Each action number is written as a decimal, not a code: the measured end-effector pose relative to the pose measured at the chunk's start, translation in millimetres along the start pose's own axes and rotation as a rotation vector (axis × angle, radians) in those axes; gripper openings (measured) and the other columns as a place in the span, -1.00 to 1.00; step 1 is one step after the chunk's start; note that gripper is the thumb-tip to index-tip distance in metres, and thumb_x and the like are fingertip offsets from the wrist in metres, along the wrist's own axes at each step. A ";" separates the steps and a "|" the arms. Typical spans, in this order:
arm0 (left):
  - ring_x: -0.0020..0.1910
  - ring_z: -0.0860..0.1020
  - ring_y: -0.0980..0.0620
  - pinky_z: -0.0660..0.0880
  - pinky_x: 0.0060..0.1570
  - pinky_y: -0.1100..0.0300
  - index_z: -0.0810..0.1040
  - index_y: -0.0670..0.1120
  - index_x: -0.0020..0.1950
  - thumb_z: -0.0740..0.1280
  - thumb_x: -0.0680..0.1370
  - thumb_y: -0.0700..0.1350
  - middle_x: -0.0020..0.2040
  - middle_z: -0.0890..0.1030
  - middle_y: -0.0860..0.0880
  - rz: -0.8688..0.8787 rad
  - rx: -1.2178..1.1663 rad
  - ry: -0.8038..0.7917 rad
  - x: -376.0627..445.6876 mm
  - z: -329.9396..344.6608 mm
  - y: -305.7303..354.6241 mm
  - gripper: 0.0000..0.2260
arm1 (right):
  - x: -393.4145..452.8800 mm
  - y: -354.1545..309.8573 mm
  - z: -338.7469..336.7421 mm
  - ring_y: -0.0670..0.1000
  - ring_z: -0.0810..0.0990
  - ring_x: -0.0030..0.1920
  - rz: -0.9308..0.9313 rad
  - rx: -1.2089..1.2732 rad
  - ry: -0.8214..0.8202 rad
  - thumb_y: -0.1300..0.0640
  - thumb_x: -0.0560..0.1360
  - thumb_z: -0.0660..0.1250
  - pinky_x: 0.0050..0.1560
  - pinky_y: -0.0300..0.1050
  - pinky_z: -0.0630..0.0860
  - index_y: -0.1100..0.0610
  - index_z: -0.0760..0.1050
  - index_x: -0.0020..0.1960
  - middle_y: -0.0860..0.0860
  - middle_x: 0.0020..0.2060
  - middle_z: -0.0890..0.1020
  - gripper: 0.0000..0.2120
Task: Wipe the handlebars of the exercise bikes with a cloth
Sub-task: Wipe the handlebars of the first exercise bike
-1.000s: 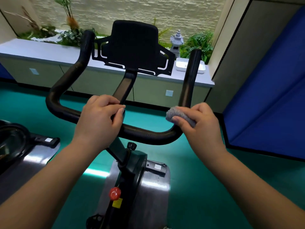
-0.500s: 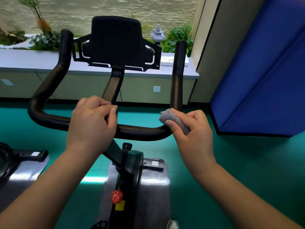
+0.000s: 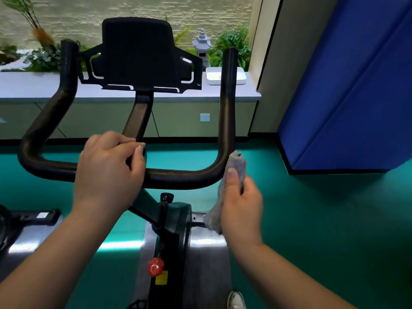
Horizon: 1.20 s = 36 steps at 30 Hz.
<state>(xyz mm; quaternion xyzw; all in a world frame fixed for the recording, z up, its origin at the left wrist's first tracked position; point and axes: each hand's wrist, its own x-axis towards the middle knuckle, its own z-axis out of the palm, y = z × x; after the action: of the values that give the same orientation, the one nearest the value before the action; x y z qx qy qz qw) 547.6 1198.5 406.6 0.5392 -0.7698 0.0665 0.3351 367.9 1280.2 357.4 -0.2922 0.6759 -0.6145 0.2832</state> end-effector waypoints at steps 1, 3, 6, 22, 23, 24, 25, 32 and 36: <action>-0.08 0.46 -0.16 0.40 -0.09 0.01 0.69 -0.18 -0.01 0.23 0.53 -0.12 -0.11 0.60 -0.10 0.003 0.002 0.004 -0.2 0.0 0.4 -0.74 | -3.2 -1.1 0.5 -0.04 0.41 -0.32 0.029 0.028 0.002 -0.03 0.57 0.22 -0.23 -0.07 0.41 0.08 0.40 -0.27 0.01 -0.33 0.47 -0.71; -0.08 0.46 -0.17 0.39 -0.09 0.01 0.69 -0.18 -0.02 0.23 0.53 -0.12 -0.11 0.60 -0.10 0.004 0.013 0.004 -0.4 0.4 1.9 -0.74 | 9.7 -5.8 1.6 0.01 0.47 -0.32 0.092 0.068 0.013 -0.07 0.58 0.19 -0.22 -0.04 0.46 0.10 0.41 -0.28 0.02 -0.37 0.50 -0.67; -0.08 0.46 -0.17 0.38 -0.08 0.01 0.69 -0.19 -0.02 0.23 0.53 -0.12 -0.12 0.59 -0.10 -0.001 0.015 0.000 -0.2 -0.3 2.3 -0.74 | 43.3 -13.4 8.8 0.22 0.64 -0.13 0.214 0.201 0.025 -0.14 0.57 0.16 0.00 0.15 0.59 0.12 0.49 -0.24 0.16 -0.24 0.63 -0.61; -0.09 0.46 -0.14 0.40 -0.10 0.02 0.69 -0.18 -0.03 0.23 0.54 -0.12 -0.13 0.59 -0.08 -0.014 0.003 0.005 -0.7 0.1 1.2 -0.74 | 22.8 -19.0 -11.9 -0.09 0.44 -0.29 -0.034 -0.094 -0.095 -0.06 0.53 0.27 -0.11 -0.18 0.48 0.05 0.48 -0.29 0.08 -0.26 0.48 -0.72; -0.09 0.46 -0.14 0.40 -0.10 0.02 0.69 -0.18 -0.03 0.23 0.53 -0.12 -0.13 0.59 -0.08 -0.015 0.003 0.005 -0.8 0.2 1.6 -0.75 | 18.9 -24.3 -17.6 -0.17 0.43 -0.26 -0.156 -0.149 -0.131 0.02 0.53 0.31 -0.10 -0.37 0.41 -0.06 0.53 -0.22 0.05 -0.19 0.46 -0.85; -0.09 0.46 -0.14 0.40 -0.10 0.02 0.69 -0.18 -0.04 0.24 0.53 -0.13 -0.13 0.59 -0.08 -0.015 0.004 0.006 -0.9 0.5 2.0 -0.76 | 19.5 -31.8 -22.4 -0.20 0.42 -0.20 -0.266 -0.215 -0.175 0.05 0.52 0.34 -0.09 -0.47 0.36 -0.17 0.55 -0.06 0.00 -0.14 0.42 -0.89; -0.09 0.46 -0.14 0.40 -0.11 0.02 0.69 -0.18 -0.05 0.24 0.53 -0.13 -0.13 0.59 -0.07 -0.017 0.006 0.007 -1.2 0.6 2.5 -0.76 | 25.9 -38.5 -24.8 -0.20 0.41 -0.15 -0.367 -0.299 -0.215 0.05 0.50 0.37 -0.06 -0.49 0.35 -0.17 0.53 0.12 -0.03 -0.11 0.38 -0.77; -0.07 0.46 -0.13 0.40 -0.10 0.05 0.69 -0.17 -0.08 0.26 0.53 -0.13 -0.12 0.59 -0.07 -0.021 -0.002 0.015 -1.4 1.7 -1.5 -0.78 | 92.6 -98.5 -11.2 0.01 0.46 -0.09 -0.662 -1.064 -0.596 -0.09 0.49 0.34 -0.10 -0.14 0.37 -0.02 0.61 0.12 -0.01 -0.08 0.40 -0.74; -0.06 0.45 -0.10 0.37 -0.09 0.08 0.69 -0.17 -0.09 0.25 0.52 -0.13 -0.12 0.59 -0.06 -0.024 -0.009 0.003 -1.3 0.2 -1.1 -0.78 | 84.5 -117.0 0.1 0.04 0.53 -0.21 -0.647 -1.321 -0.894 -0.09 0.49 0.30 -0.19 -0.05 0.44 0.08 0.61 -0.12 0.06 -0.17 0.52 -0.75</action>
<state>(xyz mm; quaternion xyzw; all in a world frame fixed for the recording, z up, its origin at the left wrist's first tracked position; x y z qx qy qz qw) 548.7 1199.0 405.4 0.5465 -0.7631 0.0598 0.3398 316.9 1208.6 471.9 -0.7899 0.6035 0.0269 0.1055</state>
